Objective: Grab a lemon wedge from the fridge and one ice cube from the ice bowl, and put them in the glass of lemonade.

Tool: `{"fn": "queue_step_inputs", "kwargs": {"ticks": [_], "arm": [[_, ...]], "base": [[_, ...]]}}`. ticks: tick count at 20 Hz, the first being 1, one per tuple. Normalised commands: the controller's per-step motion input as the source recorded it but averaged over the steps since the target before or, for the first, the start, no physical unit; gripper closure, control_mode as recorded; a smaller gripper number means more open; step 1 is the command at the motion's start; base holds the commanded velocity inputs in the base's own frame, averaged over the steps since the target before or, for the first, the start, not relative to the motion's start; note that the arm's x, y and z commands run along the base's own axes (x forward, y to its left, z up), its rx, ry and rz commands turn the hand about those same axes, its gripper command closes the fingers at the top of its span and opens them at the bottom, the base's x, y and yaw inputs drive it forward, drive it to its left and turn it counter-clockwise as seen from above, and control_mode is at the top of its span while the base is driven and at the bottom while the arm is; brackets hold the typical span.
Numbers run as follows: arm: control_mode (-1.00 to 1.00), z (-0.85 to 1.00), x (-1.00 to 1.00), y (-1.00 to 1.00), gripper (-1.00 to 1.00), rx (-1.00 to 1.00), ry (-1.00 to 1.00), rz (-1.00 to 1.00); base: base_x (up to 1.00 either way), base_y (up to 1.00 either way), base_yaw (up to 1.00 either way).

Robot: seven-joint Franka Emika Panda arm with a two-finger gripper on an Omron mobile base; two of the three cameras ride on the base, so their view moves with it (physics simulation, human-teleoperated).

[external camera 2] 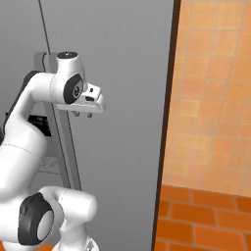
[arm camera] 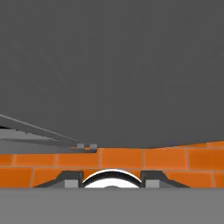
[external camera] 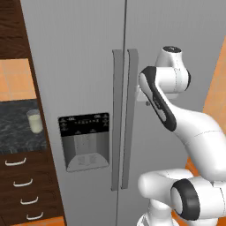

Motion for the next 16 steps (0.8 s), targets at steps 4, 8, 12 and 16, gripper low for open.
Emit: {"fn": "queue_step_inputs", "kwargs": {"ticks": [4,8,12,16], "arm": [[-1.00,0.00,-0.26,-0.01,-1.00,0.00,0.00,-0.01],[-1.00,0.00,-0.65,-0.07,-1.00,0.01,-0.04,-0.08],[-1.00,0.00,-1.00,0.01,-1.00,0.00,-0.32,-0.03],[-1.00,0.00,-0.36,0.05,-1.00,0.00,-0.11,0.00]], "base": [[0.00,0.00,0.00],[0.00,0.00,0.00],[0.00,0.00,0.00],[0.00,0.00,0.00]]}}
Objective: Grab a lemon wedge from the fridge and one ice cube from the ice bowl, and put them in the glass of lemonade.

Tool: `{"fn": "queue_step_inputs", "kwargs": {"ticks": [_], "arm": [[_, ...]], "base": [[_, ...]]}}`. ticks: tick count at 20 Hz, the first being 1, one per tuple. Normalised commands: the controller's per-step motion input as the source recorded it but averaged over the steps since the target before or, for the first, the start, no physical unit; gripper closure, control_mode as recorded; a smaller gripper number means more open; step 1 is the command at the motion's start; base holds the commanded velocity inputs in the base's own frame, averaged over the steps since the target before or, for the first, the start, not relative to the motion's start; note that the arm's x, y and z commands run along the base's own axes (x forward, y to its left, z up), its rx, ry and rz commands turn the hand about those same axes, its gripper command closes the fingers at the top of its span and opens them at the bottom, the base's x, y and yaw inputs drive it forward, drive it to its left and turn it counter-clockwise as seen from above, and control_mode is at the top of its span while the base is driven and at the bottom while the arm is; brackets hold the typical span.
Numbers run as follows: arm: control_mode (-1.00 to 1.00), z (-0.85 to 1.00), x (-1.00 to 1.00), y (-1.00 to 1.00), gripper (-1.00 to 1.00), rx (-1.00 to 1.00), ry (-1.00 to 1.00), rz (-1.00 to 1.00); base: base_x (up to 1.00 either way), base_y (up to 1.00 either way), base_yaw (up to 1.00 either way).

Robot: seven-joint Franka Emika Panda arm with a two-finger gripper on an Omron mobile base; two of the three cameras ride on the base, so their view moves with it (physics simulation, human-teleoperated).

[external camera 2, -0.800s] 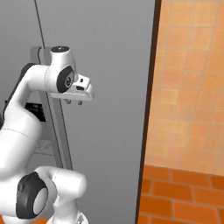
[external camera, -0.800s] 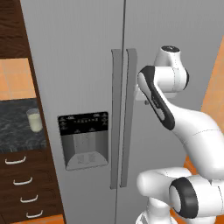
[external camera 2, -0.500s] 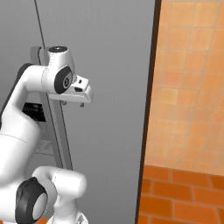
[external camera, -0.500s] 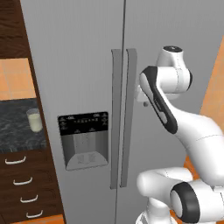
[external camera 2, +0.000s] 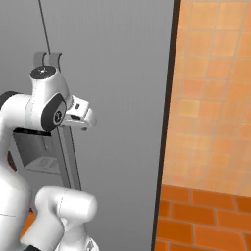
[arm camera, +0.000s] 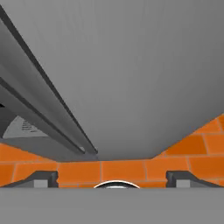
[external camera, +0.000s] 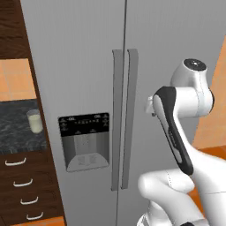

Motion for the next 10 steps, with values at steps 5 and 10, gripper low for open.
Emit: {"fn": "queue_step_inputs", "kwargs": {"ticks": [5,10], "arm": [[1.00,0.00,-0.04,0.00,-1.00,0.00,0.00,0.00],[1.00,0.00,0.00,0.00,-1.00,0.00,0.00,0.00]], "base": [[-0.59,0.35,0.10],[-0.44,0.27,0.09]]}}
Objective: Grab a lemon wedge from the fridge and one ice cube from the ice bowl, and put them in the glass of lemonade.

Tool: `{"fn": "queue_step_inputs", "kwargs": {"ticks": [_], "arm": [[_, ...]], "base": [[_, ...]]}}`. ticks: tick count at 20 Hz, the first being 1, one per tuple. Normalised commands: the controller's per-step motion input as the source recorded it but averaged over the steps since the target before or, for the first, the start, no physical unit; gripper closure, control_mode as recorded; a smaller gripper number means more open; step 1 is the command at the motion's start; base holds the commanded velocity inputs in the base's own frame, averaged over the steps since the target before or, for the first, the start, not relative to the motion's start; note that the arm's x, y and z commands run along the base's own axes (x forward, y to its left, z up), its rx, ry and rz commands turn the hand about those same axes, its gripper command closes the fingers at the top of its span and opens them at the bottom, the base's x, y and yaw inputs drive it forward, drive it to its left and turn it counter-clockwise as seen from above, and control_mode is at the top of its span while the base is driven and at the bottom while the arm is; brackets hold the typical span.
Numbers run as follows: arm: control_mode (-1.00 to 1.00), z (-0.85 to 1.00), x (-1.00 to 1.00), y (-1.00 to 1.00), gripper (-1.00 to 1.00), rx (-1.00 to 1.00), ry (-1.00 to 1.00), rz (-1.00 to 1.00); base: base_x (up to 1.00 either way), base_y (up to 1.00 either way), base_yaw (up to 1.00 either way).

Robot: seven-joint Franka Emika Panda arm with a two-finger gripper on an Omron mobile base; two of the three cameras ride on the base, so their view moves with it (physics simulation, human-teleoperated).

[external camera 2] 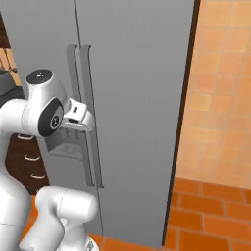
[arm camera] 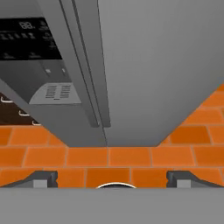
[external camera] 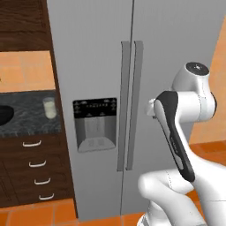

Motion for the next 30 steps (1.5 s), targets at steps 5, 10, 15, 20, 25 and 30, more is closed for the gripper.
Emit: {"fn": "queue_step_inputs", "kwargs": {"ticks": [5,10,15,20,25,30], "arm": [[1.00,0.00,0.00,0.00,-1.00,0.00,0.00,0.00],[1.00,0.00,0.00,0.00,-1.00,0.00,0.00,0.00],[1.00,0.00,0.00,0.00,-1.00,0.00,0.00,0.00],[1.00,0.00,0.00,0.00,-1.00,0.00,0.00,0.00],[1.00,0.00,0.00,0.00,-1.00,0.00,0.00,0.00],[1.00,0.00,0.00,0.00,-1.00,0.00,0.00,0.00]], "base": [[-0.18,0.30,0.00],[-0.03,0.99,0.00],[0.05,1.00,0.00],[0.30,1.00,-0.14],[0.38,1.00,-0.17],[0.81,0.58,-0.11]]}}
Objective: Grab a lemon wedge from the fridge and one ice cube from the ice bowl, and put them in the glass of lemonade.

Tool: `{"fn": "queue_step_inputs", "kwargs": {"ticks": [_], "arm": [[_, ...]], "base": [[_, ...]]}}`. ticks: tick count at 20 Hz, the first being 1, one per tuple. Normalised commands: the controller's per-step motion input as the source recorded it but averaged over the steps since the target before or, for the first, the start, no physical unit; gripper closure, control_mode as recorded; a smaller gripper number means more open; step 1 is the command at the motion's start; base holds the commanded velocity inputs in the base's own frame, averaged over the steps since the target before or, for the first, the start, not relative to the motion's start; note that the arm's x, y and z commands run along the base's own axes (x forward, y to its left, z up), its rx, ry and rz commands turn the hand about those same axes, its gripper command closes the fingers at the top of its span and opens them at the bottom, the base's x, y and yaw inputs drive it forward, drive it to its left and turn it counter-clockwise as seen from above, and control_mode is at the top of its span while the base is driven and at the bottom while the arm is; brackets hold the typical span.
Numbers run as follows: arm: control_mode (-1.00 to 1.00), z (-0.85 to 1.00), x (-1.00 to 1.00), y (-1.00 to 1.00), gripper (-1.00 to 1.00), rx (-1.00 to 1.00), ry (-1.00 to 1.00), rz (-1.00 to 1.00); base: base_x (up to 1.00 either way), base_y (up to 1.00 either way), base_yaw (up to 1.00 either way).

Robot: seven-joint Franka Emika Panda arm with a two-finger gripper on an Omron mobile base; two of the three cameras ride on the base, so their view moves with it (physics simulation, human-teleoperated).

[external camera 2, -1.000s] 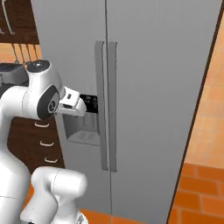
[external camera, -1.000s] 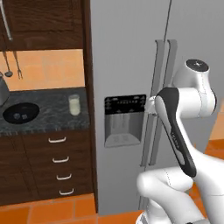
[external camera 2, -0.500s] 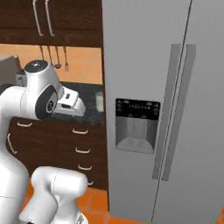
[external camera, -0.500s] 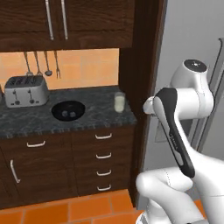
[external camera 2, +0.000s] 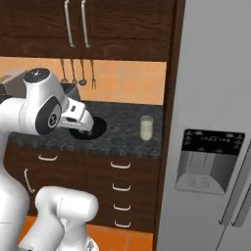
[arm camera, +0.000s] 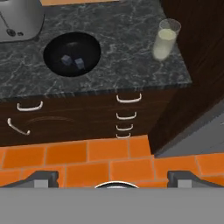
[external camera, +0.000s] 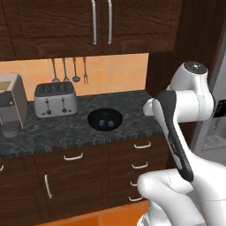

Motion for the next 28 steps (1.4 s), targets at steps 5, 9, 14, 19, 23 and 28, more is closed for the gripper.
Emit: {"fn": "queue_step_inputs", "kwargs": {"ticks": [5,9,14,19,23,28], "arm": [[1.00,0.00,0.00,0.00,-1.00,0.00,0.00,0.00],[1.00,0.00,0.00,0.00,-1.00,0.00,0.00,0.00],[1.00,0.00,0.00,0.00,-1.00,0.00,0.00,0.00],[1.00,0.00,0.00,0.00,-1.00,0.00,0.00,0.00],[1.00,0.00,0.00,0.00,-1.00,0.00,0.00,0.00],[-1.00,-0.41,0.00,0.04,-1.00,0.00,0.16,0.00]], "base": [[0.82,0.17,-0.20],[0.15,0.38,-0.42],[0.21,0.70,-0.33],[0.41,0.88,-0.16],[0.09,0.21,-0.02],[0.00,0.00,0.00]]}}
